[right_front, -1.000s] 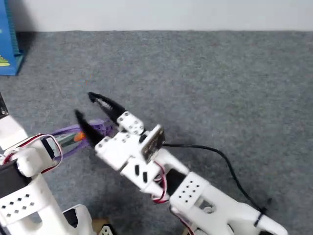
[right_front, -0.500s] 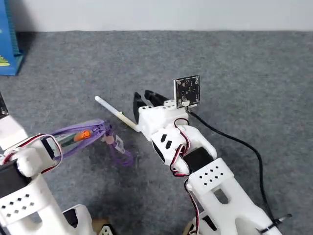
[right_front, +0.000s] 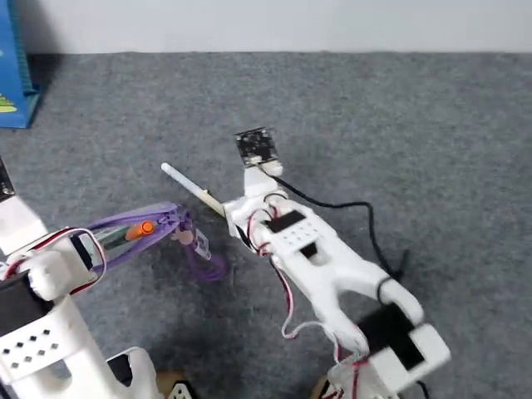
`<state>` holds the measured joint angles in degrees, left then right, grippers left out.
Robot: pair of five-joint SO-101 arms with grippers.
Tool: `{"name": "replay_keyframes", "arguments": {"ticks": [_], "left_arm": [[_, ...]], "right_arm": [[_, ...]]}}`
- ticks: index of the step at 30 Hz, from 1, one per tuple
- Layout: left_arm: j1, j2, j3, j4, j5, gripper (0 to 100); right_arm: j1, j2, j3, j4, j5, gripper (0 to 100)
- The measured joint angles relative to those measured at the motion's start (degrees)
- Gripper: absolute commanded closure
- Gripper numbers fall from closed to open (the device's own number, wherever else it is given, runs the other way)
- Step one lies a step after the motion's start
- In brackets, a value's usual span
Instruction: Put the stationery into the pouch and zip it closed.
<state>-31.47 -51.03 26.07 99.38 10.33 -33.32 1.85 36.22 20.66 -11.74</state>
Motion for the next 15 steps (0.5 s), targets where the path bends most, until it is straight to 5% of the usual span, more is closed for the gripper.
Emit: {"name": "replay_keyframes", "arguments": {"ticks": [4, 10, 15], "left_arm": [[0.0, 0.0, 0.0, 0.0, 0.0, 99], [0.0, 0.0, 0.0, 0.0, 0.0, 99], [0.0, 0.0, 0.0, 0.0, 0.0, 99]], "right_arm": [[-2.2, 5.1, -3.8, 0.0, 2.8, 89.1], [-4.8, 8.7, -7.2, 0.7, 4.8, 73.1], [-4.7, 15.2, -17.0, 11.0, 4.9, 75.2]]}}
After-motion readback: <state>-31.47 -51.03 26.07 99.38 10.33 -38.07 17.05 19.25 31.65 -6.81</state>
